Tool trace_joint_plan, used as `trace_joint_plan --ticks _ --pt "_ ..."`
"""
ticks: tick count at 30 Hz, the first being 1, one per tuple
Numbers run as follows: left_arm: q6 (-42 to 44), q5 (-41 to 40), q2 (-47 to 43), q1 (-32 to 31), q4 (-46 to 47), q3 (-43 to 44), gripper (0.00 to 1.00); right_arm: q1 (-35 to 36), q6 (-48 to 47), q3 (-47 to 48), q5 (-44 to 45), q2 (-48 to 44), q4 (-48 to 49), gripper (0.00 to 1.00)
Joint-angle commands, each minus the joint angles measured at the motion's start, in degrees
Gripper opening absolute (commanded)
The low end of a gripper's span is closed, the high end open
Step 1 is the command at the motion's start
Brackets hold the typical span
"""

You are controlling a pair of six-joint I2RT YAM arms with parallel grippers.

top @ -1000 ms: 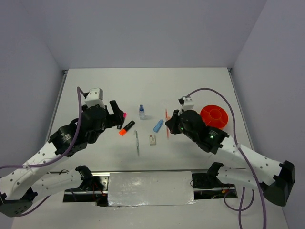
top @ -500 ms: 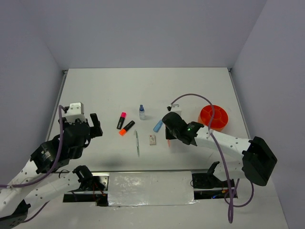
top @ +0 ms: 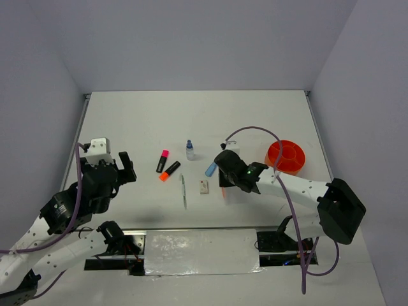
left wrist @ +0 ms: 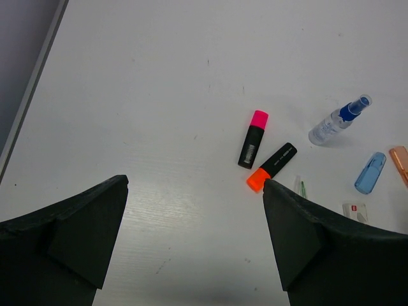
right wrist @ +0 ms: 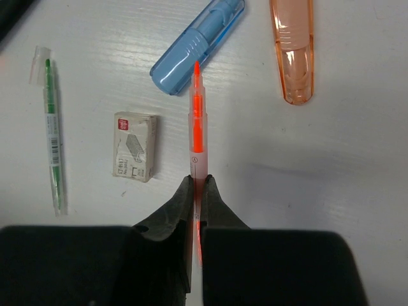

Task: Sort the stationery into containers
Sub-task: Place the pen at the center of the board.

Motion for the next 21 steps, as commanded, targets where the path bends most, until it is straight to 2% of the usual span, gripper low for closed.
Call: trace_joint_plan --ticks 1,10,21 --pt "1.61 -0.19 -1.16 0.47 2.55 0.08 0.99 0.34 0.29 0.86 -0.76 -3.78 2.54 0.0" --pt "1.7 0.52 -2.65 0.82 2.9 0.16 0.99 0.34 0.2 0.94 0.11 -6.77 0.53 0.0" --pt "2.22 1.39 -3.53 0.91 3.25 -0.19 0.99 0.34 1.17 2.18 1.0 5.53 -1.25 0.0"
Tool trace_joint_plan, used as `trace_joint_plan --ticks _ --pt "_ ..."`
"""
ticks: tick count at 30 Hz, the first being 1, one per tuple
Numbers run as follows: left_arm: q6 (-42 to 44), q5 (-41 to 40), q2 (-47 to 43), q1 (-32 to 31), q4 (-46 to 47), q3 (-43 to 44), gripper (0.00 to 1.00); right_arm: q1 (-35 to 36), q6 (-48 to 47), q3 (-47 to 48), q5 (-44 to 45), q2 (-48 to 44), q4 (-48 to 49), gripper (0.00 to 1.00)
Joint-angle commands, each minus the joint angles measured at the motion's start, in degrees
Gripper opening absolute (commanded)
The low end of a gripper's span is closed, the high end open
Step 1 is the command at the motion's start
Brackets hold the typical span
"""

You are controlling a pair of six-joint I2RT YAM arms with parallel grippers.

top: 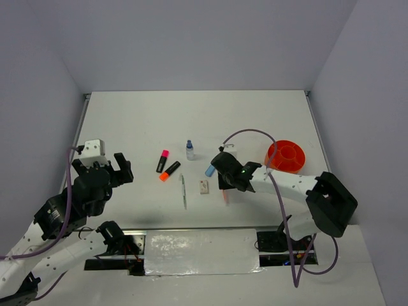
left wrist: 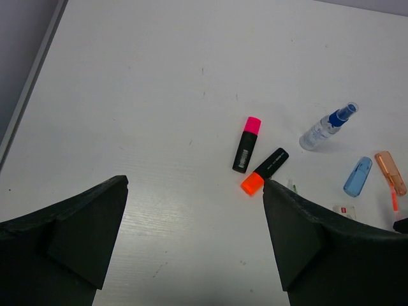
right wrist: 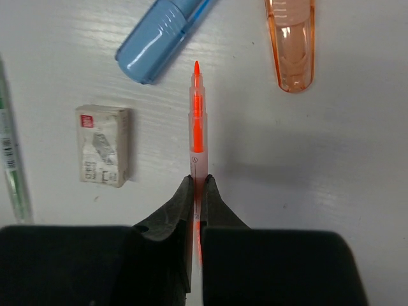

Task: Sort the stationery into containers
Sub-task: Place the pen at the center of the board.

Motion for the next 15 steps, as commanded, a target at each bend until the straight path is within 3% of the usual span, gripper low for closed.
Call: trace_joint_plan --ticks 1,15 --pt "1.02 0.52 -0.34 0.25 2.42 -0.1 0.99 0.25 0.77 1.74 0.78 2.98 0.39 0.0" --pt "1.46 0.96 -0.16 0.25 2.77 -0.28 0.99 -0.19 0.77 1.57 -1.94 10.19 3.21 0.04"
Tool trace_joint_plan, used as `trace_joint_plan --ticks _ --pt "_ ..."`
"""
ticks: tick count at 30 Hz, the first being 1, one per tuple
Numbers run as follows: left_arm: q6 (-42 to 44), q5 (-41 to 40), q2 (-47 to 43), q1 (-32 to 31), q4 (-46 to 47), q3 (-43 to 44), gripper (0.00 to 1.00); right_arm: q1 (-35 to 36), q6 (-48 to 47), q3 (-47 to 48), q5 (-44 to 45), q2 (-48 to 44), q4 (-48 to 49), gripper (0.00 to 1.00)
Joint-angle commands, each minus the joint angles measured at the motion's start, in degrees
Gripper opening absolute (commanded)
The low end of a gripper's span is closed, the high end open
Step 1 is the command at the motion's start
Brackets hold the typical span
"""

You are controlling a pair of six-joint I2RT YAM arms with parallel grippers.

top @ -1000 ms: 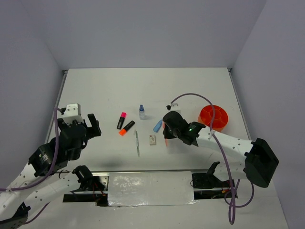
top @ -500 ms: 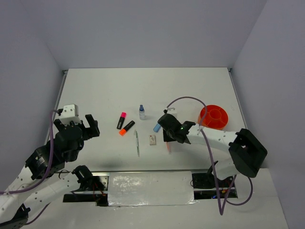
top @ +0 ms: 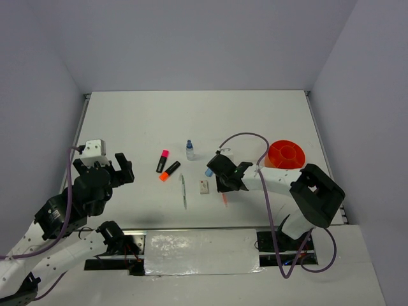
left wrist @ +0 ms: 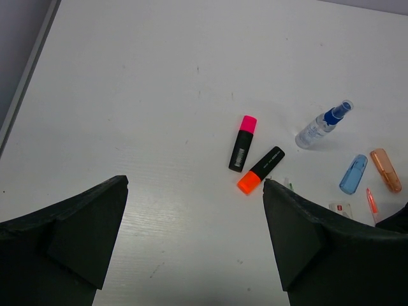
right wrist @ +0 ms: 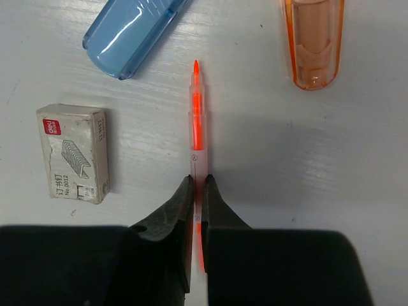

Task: Sort the stationery into containers
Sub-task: Place the pen at the center of the board, then pick up the pen cap from the center of the board.

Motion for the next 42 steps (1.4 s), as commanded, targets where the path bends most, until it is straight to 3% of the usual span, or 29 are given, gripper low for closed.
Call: trace_joint_plan --ticks 1,9,18,21,23,29,30,31,36,42 --pt "1.26 0.0 -0.25 0.25 2.25 -0.12 0.99 -0.08 0.6 1.33 -0.61 1.62 1.7 0.07" --pt "1.35 0.09 -0.69 0.25 2.33 -0.21 0.99 -0.08 0.95 2.03 -0.17 -2.33 -0.75 0.46" --pt "1.44 0.35 -0.51 0.25 2.33 -0.21 0.99 -0.26 -1.42 4.31 -0.71 -20.67 -6.2 0.6" --pt "1.53 0.7 -0.51 0.25 2.51 -0.21 0.99 -3.5 -5.45 8.78 0.36 -25.69 -9.71 0.66" --pt "1.53 1.05 -0.25 0.25 2.51 -0.21 0.99 -10.42 -9.58 12.74 -2.35 -26.68 -10.68 0.68" --pt "1.7 1.84 -0.69 0.25 2.6 -0.3 0.99 -31.51 -16.8 28.46 -4.05 -15.28 -15.95 0.73" --pt "1.88 2.19 -1.12 0.25 2.77 -0.39 0.99 -33.2 -16.63 32.31 -3.34 -11.43 -16.14 0.76" --pt "2.05 2.37 -1.39 0.16 3.04 -0.56 0.99 -34.87 -16.19 34.44 -2.55 -9.56 -16.83 0.85" --pt "3.37 3.95 -1.31 0.16 4.27 -1.0 0.99 -44.28 -13.47 47.79 6.74 4.85 -21.49 0.85" --pt "4.95 6.76 1.15 0.16 5.68 -1.27 0.99 -52.36 -9.34 51.96 10.81 14.89 -23.0 0.86"
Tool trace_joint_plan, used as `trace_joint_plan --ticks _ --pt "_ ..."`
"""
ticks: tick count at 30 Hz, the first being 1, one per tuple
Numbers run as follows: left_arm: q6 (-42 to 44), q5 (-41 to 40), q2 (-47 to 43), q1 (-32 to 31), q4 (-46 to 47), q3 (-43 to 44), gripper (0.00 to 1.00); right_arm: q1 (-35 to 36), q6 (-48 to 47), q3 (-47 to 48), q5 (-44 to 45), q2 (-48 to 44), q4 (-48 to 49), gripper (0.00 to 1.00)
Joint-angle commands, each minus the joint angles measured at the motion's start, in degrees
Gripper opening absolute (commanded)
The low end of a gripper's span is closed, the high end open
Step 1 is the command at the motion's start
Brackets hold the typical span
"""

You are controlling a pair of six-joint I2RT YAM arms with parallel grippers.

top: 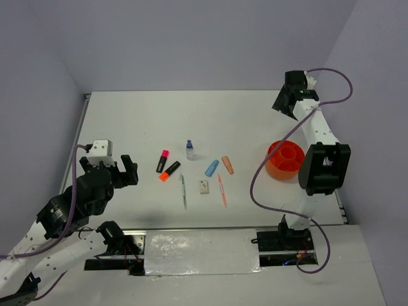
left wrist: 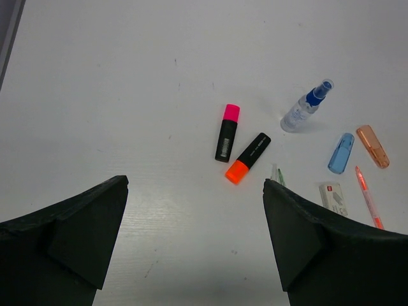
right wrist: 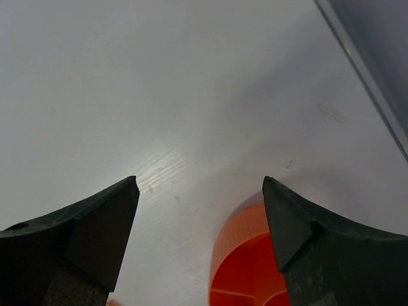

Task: Sort the stationery into containers
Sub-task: Pick up the pen cap from the center of the board.

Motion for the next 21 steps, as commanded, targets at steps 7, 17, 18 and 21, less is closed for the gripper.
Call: trace_joint_plan --ticks 7,17,18,21 --pt "2.31 2.07 2.58 0.16 3.73 -0.26 0.99 -7.56 7.49 -0.49 9.52 4.57 1.0 0.87" --pt "2.31 2.24 3.9 0.16 3.91 -0.44 0.99 -12.66 4.61 -1.37 7.33 11.16 3.64 0.87" --pt "2.4 2.33 4.16 0.16 4.08 -0.44 0.99 -12.67 3.99 -1.73 7.33 11.42 4.08 0.87" --pt "2.31 2.24 5.39 0.16 3.82 -0.18 0.99 -12.84 2.23 -2.17 7.24 13.18 5.48 0.87"
